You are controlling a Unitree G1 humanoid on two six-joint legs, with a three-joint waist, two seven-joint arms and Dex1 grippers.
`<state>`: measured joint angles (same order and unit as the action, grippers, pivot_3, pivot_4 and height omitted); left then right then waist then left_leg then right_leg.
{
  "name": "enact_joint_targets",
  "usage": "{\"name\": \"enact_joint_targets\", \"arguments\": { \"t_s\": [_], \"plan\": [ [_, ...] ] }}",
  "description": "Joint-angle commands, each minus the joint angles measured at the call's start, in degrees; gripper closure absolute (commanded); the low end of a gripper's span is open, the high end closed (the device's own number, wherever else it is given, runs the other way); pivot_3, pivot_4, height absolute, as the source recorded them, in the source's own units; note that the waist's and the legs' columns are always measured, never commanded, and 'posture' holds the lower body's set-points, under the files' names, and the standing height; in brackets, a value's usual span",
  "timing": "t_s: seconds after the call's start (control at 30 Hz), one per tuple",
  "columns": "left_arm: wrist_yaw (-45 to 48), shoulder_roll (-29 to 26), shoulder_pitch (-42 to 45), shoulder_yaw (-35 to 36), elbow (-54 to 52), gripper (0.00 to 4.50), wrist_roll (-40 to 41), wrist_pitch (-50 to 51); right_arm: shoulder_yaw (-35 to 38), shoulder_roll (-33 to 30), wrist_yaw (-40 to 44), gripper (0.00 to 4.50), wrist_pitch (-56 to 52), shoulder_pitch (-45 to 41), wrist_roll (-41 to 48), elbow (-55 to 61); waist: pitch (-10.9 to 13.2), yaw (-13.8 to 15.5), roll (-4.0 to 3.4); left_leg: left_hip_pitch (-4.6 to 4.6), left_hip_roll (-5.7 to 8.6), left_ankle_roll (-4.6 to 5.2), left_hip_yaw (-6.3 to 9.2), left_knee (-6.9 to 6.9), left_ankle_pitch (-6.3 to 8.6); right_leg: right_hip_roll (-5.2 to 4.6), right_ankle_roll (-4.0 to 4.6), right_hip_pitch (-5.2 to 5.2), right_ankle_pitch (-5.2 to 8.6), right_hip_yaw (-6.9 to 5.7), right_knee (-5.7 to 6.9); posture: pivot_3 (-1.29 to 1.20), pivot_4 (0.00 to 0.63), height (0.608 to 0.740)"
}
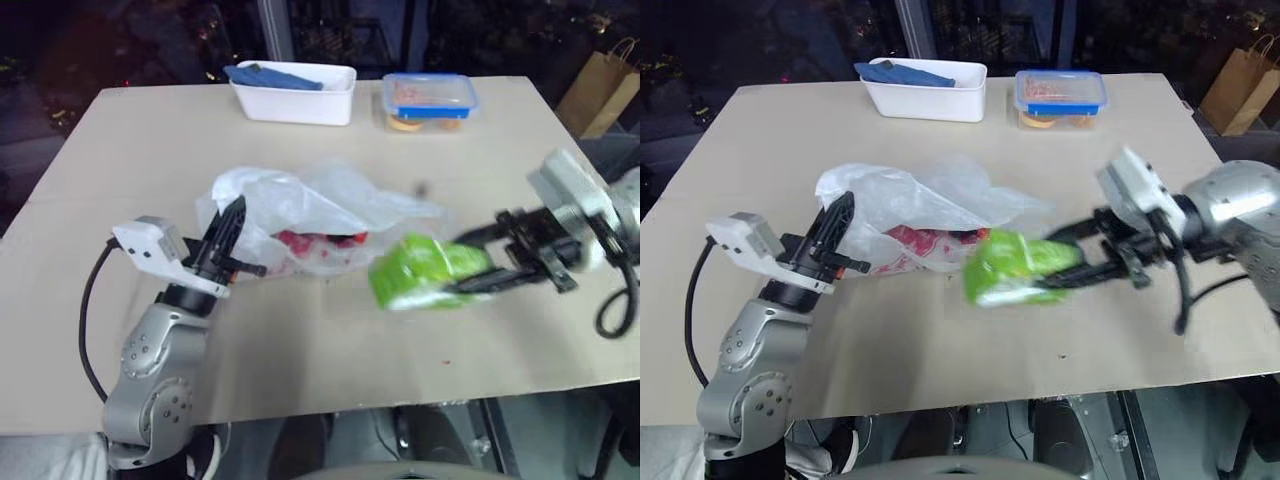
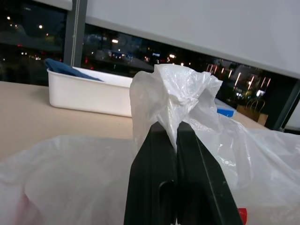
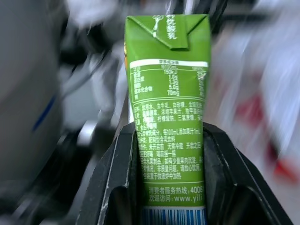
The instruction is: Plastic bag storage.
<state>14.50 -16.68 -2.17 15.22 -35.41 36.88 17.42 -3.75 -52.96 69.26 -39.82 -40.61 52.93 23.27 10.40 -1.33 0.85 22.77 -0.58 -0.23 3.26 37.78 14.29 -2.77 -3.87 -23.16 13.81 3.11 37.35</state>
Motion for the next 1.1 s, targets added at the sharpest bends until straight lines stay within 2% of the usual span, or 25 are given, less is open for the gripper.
{"name": "enact_joint_targets", "arguments": {
  "t_s": [0.03,0.1,0.2,0.4,0.5,0.53,0.57,0.6,0.7,0.83,0.93,1.1],
  "plan": [
    [-0.2,0.4,1.3,0.4,-1.2,4.50,1.8,-0.3,-6.1,5.0,-6.4,2.97,2.1,-1.8,-9.5,0.2,0.0,0.6,0.07,0.02,0.00,0.00,0.00,0.09,0.00,0.00,0.00,0.00,0.00,0.00,0.06,0.00,0.150,0.740],
    [-0.9,1.1,1.8,1.3,-1.3,4.50,4.3,0.2,-11.7,7.8,-6.7,2.97,6.0,-2.5,-17.4,-0.7,0.0,0.8,0.09,0.05,0.03,0.00,0.08,0.18,0.00,-0.01,0.01,0.03,0.01,-0.06,0.08,0.00,0.150,0.740],
    [-0.2,0.8,0.9,1.7,-3.3,4.50,9.5,1.8,-19.4,16.3,-14.6,2.97,10.7,-8.2,-31.4,-8.6,0.0,0.3,0.08,0.14,0.05,-0.01,0.09,0.27,0.00,-0.04,0.00,-0.02,0.00,-0.07,0.15,0.00,0.150,0.740],
    [0.5,0.1,-1.9,1.0,-5.8,4.50,13.7,2.9,-26.1,30.7,-24.4,2.97,14.4,-16.7,-46.9,-23.1,0.0,0.1,0.09,0.18,0.03,-0.05,0.03,0.26,-0.02,-0.01,0.04,-0.29,0.01,0.03,0.54,0.00,0.150,0.740],
    [-0.1,0.0,-1.9,0.9,-5.6,4.50,13.6,2.6,-26.3,35.7,-27.8,2.97,17.7,-19.7,-51.7,-29.1,0.0,0.3,0.09,0.19,0.05,-0.06,0.04,0.23,-0.03,-0.01,0.05,-0.30,0.01,0.02,0.53,0.00,0.150,0.740],
    [-0.8,0.2,-1.3,1.1,-5.4,4.50,13.8,2.5,-25.9,37.1,-28.6,2.42,20.3,-20.4,-52.8,-30.7,0.0,0.5,0.09,0.20,0.06,-0.06,0.05,0.23,-0.03,-0.02,0.05,-0.29,0.01,0.01,0.51,0.00,0.150,0.740],
    [-1.3,0.4,-0.7,1.4,-5.1,4.50,13.9,2.4,-25.1,38.0,-29.3,2.06,22.1,-20.6,-53.4,-31.5,0.0,0.5,0.09,0.22,0.09,-0.06,0.06,0.23,-0.03,-0.04,0.05,-0.29,0.01,0.00,0.49,0.00,0.150,0.740],
    [-1.6,0.2,-0.5,1.5,-5.0,4.50,13.8,2.4,-23.9,38.7,-29.5,1.67,22.5,-20.3,-53.0,-31.4,0.0,0.6,0.09,0.23,0.11,-0.06,0.06,0.23,-0.03,-0.07,0.04,-0.29,0.01,0.01,0.49,0.00,0.150,0.740],
    [-1.9,-0.1,-0.4,1.9,-4.6,4.50,13.8,2.5,-18.6,38.3,-26.5,0.09,19.0,-17.4,-47.6,-27.3,0.0,0.6,0.11,0.23,0.15,-0.06,0.09,0.23,-0.02,-0.10,0.04,-0.26,0.01,-0.03,0.47,0.00,0.150,0.740],
    [-2.1,-0.4,-0.5,2.3,-4.2,4.50,13.5,2.5,-11.6,31.3,-16.4,0.03,5.4,-13.1,-34.7,-15.5,0.0,0.7,0.10,0.26,0.15,-0.05,0.16,0.22,-0.02,-0.10,0.04,-0.25,0.01,-0.08,0.43,0.00,0.150,0.740],
    [-1.7,-0.6,-0.3,2.1,-3.7,4.50,13.1,2.5,-5.1,23.1,-10.0,0.03,-2.5,-10.1,-24.6,-7.1,0.0,0.5,0.09,0.27,0.14,-0.03,0.14,0.21,-0.01,-0.12,0.04,-0.25,0.01,-0.07,0.40,0.00,0.150,0.740],
    [-1.0,-0.6,-0.5,2.1,-3.2,4.50,13.0,2.4,6.1,18.0,-15.0,0.03,-10.2,-11.0,-17.7,-5.7,0.0,-0.5,0.08,0.14,0.05,-0.03,0.06,0.11,-0.01,-0.01,0.05,-0.25,0.02,-0.01,0.47,0.00,0.150,0.740]
  ]
}}
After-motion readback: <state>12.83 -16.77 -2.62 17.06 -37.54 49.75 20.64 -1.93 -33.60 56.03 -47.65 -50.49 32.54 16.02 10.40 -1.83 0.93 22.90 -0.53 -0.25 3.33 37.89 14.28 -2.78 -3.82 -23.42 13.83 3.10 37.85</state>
